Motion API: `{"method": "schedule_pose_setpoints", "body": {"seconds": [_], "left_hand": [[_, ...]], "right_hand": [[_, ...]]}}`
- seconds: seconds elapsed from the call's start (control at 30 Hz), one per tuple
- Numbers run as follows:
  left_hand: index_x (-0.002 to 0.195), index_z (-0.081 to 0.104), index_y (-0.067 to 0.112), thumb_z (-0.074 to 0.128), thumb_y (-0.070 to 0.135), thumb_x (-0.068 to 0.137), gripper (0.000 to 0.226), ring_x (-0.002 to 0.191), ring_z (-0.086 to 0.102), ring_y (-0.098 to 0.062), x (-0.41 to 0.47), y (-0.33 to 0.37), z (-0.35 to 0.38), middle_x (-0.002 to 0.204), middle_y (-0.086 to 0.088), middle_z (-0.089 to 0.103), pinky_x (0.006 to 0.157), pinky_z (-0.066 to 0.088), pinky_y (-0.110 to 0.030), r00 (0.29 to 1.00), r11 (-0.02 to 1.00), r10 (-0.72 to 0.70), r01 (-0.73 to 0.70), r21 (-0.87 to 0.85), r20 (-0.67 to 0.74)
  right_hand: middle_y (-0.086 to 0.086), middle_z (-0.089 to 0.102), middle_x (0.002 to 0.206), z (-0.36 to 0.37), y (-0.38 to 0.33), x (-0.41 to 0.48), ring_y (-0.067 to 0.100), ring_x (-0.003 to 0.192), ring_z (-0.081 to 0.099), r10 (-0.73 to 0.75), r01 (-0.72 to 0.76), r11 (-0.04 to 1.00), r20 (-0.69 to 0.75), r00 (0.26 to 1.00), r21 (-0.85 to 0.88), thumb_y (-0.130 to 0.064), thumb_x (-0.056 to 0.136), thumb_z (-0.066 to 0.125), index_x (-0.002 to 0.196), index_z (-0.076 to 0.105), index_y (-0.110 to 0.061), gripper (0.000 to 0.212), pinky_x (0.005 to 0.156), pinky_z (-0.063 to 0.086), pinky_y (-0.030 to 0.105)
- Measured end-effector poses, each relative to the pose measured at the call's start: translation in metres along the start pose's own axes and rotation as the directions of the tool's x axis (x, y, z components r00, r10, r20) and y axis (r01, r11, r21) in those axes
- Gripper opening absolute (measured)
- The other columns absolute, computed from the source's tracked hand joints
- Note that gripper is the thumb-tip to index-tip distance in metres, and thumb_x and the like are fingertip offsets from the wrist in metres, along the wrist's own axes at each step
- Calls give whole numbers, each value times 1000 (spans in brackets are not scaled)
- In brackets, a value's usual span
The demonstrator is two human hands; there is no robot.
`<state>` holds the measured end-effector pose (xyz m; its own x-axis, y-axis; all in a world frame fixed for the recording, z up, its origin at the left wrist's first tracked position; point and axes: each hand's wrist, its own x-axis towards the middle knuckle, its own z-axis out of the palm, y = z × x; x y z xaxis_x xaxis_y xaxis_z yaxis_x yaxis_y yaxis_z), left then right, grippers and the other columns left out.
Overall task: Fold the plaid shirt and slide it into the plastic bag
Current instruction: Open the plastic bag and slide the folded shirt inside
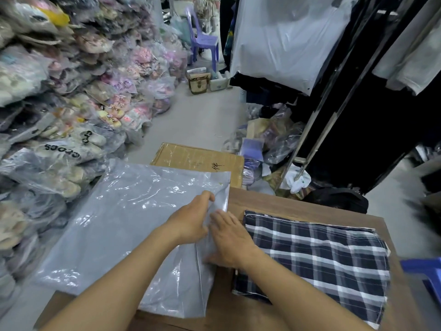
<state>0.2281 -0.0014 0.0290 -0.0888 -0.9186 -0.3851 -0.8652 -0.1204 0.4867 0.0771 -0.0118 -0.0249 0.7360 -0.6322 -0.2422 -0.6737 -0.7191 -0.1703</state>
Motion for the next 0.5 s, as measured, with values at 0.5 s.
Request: {"method": "schedule_pose_setpoints", "body": {"seconds": [0.5], "left_hand": [[145, 27, 13, 53, -4, 80, 72, 96, 62, -37, -25, 6, -43, 154, 4, 21, 60, 36, -36, 977, 876, -99, 174, 450, -186]], "right_hand": [[21, -19, 163, 9, -8, 5, 36, 150, -19, 205, -198, 979, 258, 944, -53, -88, 67, 52, 154, -13, -1, 139, 121, -1, 53]]}}
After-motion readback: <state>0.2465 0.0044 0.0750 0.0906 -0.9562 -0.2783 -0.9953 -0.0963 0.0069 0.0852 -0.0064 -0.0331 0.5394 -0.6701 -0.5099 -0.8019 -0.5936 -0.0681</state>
